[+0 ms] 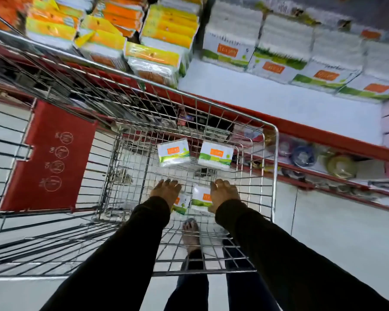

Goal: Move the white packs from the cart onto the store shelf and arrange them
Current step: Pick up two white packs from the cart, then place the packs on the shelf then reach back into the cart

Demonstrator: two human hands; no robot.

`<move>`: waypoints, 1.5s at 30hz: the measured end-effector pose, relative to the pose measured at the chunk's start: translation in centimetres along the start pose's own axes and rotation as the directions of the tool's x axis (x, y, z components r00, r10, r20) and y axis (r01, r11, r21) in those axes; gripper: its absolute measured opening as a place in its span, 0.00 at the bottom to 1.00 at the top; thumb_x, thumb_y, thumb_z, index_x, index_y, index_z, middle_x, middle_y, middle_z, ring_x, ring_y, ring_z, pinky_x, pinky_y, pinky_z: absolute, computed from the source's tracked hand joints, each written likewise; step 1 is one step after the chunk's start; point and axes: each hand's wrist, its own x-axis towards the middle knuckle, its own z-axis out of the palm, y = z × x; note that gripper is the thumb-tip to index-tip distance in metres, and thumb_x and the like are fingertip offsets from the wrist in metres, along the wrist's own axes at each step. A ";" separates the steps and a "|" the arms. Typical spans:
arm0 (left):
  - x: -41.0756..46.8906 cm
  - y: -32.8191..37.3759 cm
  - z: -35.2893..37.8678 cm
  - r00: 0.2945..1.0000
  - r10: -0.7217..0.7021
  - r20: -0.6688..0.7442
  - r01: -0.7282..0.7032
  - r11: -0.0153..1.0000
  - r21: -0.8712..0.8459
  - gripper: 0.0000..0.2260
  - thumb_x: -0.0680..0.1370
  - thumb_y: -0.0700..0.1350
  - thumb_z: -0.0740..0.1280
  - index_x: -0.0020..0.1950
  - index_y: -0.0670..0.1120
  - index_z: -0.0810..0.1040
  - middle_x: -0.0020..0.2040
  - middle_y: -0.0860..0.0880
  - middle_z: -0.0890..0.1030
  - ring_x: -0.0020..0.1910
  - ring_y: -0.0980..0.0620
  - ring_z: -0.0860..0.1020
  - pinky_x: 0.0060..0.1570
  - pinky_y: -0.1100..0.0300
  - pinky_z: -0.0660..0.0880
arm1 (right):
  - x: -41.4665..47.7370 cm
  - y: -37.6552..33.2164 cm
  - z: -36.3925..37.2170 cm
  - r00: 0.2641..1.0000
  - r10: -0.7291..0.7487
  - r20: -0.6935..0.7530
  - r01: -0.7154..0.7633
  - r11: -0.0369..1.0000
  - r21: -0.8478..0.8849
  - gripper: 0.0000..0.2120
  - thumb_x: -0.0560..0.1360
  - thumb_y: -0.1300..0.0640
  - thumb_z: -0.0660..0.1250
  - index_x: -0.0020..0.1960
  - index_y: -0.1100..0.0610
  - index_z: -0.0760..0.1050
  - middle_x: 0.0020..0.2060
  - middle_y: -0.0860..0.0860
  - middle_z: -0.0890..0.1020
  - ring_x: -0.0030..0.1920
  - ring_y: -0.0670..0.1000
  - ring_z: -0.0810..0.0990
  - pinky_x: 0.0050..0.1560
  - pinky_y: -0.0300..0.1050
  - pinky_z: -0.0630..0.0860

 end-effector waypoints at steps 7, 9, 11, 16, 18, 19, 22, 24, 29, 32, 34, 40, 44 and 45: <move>-0.5 -0.3 -1.0 1.000 0.026 0.017 -0.024 0.992 -0.124 0.31 0.74 0.41 0.74 0.71 0.40 0.62 0.66 0.40 0.75 0.64 0.39 0.76 0.59 0.46 0.76 | 0.3 -0.4 -0.4 0.992 -0.117 -0.037 0.120 0.989 0.089 0.32 0.71 0.61 0.74 0.69 0.62 0.62 0.63 0.58 0.73 0.62 0.59 0.75 0.58 0.51 0.76; -1.8 -0.7 -2.1 0.999 0.029 0.023 -0.026 0.992 -0.121 0.27 0.74 0.43 0.74 0.69 0.41 0.65 0.63 0.41 0.78 0.61 0.39 0.78 0.56 0.47 0.77 | -0.6 -0.4 -1.0 0.994 -0.098 -0.044 0.102 0.991 0.092 0.27 0.73 0.61 0.71 0.67 0.60 0.63 0.60 0.57 0.76 0.58 0.59 0.79 0.54 0.52 0.78; -3.2 -1.0 -3.0 1.000 -0.013 0.004 0.014 0.986 -0.164 0.29 0.75 0.45 0.73 0.71 0.43 0.63 0.62 0.41 0.79 0.60 0.40 0.79 0.55 0.48 0.77 | -1.8 -0.4 -1.7 0.995 -0.072 -0.071 0.079 0.992 0.103 0.25 0.73 0.60 0.71 0.66 0.58 0.65 0.59 0.55 0.78 0.56 0.58 0.81 0.52 0.51 0.78; -7.4 -1.4 -5.8 0.968 -0.180 -0.175 0.128 0.954 -0.273 0.30 0.75 0.38 0.72 0.73 0.46 0.61 0.58 0.42 0.80 0.56 0.42 0.81 0.53 0.49 0.80 | -5.8 0.1 -5.0 0.978 -0.013 -0.208 0.044 0.989 0.143 0.26 0.74 0.57 0.72 0.69 0.46 0.69 0.60 0.50 0.80 0.59 0.55 0.80 0.55 0.49 0.78; -9.5 -1.4 -7.5 0.941 -0.226 -0.251 0.145 0.941 -0.307 0.23 0.76 0.37 0.70 0.69 0.47 0.69 0.60 0.44 0.80 0.58 0.44 0.80 0.55 0.52 0.80 | -8.2 0.5 -7.3 0.972 0.012 -0.236 0.030 0.985 0.172 0.21 0.73 0.54 0.72 0.65 0.46 0.74 0.58 0.49 0.80 0.58 0.54 0.80 0.55 0.49 0.78; -10.6 -1.3 -8.5 0.923 -0.249 -0.292 0.151 0.936 -0.318 0.21 0.76 0.37 0.70 0.68 0.47 0.72 0.60 0.45 0.81 0.58 0.46 0.80 0.56 0.53 0.80 | -9.3 0.8 -8.5 0.966 0.027 -0.256 0.019 0.984 0.177 0.21 0.72 0.53 0.73 0.64 0.47 0.76 0.58 0.50 0.81 0.58 0.54 0.80 0.56 0.49 0.79; -13.5 -0.9 -11.5 0.866 -0.291 -0.407 0.147 0.926 -0.349 0.18 0.77 0.37 0.69 0.65 0.48 0.74 0.59 0.46 0.81 0.56 0.47 0.80 0.54 0.55 0.80 | -13.1 1.7 -12.0 0.946 0.042 -0.322 0.030 0.976 0.217 0.23 0.72 0.51 0.73 0.66 0.48 0.75 0.61 0.51 0.79 0.61 0.55 0.79 0.59 0.51 0.78; -15.4 -0.3 -13.9 0.831 -0.294 -0.471 0.130 0.928 -0.349 0.17 0.77 0.37 0.68 0.64 0.48 0.75 0.59 0.47 0.81 0.57 0.45 0.79 0.51 0.53 0.79 | -15.6 2.4 -14.2 0.924 0.074 -0.376 0.024 0.968 0.249 0.24 0.72 0.52 0.73 0.67 0.46 0.74 0.62 0.50 0.79 0.62 0.54 0.78 0.60 0.50 0.77; -18.4 1.2 -20.6 0.754 -0.268 -0.600 0.094 0.948 -0.305 0.22 0.75 0.38 0.70 0.68 0.48 0.72 0.63 0.45 0.76 0.61 0.42 0.76 0.53 0.48 0.79 | -20.1 4.7 -18.6 0.832 0.117 -0.542 0.034 0.965 0.261 0.23 0.73 0.55 0.71 0.67 0.43 0.74 0.64 0.48 0.78 0.64 0.53 0.77 0.60 0.48 0.76; -18.8 2.0 -24.7 0.688 -0.250 -0.682 0.062 0.956 -0.288 0.22 0.75 0.37 0.70 0.67 0.49 0.72 0.64 0.46 0.76 0.66 0.43 0.72 0.55 0.49 0.78 | -21.4 6.6 -21.3 0.747 0.175 -0.642 0.023 0.958 0.287 0.22 0.73 0.53 0.71 0.66 0.44 0.75 0.62 0.48 0.79 0.61 0.53 0.78 0.59 0.48 0.77; -18.1 2.7 -27.4 0.649 -0.219 -0.728 0.051 0.968 -0.245 0.24 0.73 0.33 0.69 0.67 0.49 0.73 0.64 0.46 0.76 0.66 0.43 0.71 0.56 0.49 0.77 | -21.4 8.2 -22.9 0.712 0.211 -0.670 0.001 0.954 0.301 0.24 0.72 0.54 0.72 0.67 0.44 0.74 0.64 0.47 0.78 0.63 0.53 0.78 0.60 0.47 0.76; -12.3 4.0 -32.9 0.695 -0.144 -0.704 0.071 0.989 -0.132 0.26 0.72 0.29 0.67 0.69 0.45 0.72 0.66 0.42 0.73 0.66 0.39 0.72 0.55 0.44 0.79 | -17.2 11.2 -26.3 0.746 0.205 -0.634 -0.036 0.963 0.269 0.25 0.73 0.56 0.72 0.69 0.46 0.72 0.64 0.51 0.77 0.64 0.56 0.77 0.61 0.50 0.76; -9.2 4.1 -32.7 0.717 -0.138 -0.683 0.118 0.990 -0.077 0.23 0.74 0.27 0.62 0.66 0.43 0.75 0.68 0.42 0.69 0.60 0.39 0.76 0.51 0.47 0.80 | -13.4 11.6 -26.5 0.798 0.161 -0.580 -0.055 0.979 0.196 0.23 0.74 0.61 0.70 0.68 0.49 0.74 0.62 0.54 0.79 0.62 0.57 0.78 0.59 0.50 0.78; -8.5 4.0 -32.3 0.726 -0.133 -0.674 0.114 0.991 -0.073 0.23 0.74 0.27 0.62 0.66 0.43 0.75 0.68 0.42 0.68 0.61 0.39 0.76 0.52 0.48 0.80 | -12.6 11.6 -26.4 0.803 0.149 -0.577 -0.052 0.982 0.181 0.22 0.74 0.61 0.70 0.67 0.50 0.74 0.60 0.54 0.79 0.60 0.57 0.79 0.58 0.50 0.79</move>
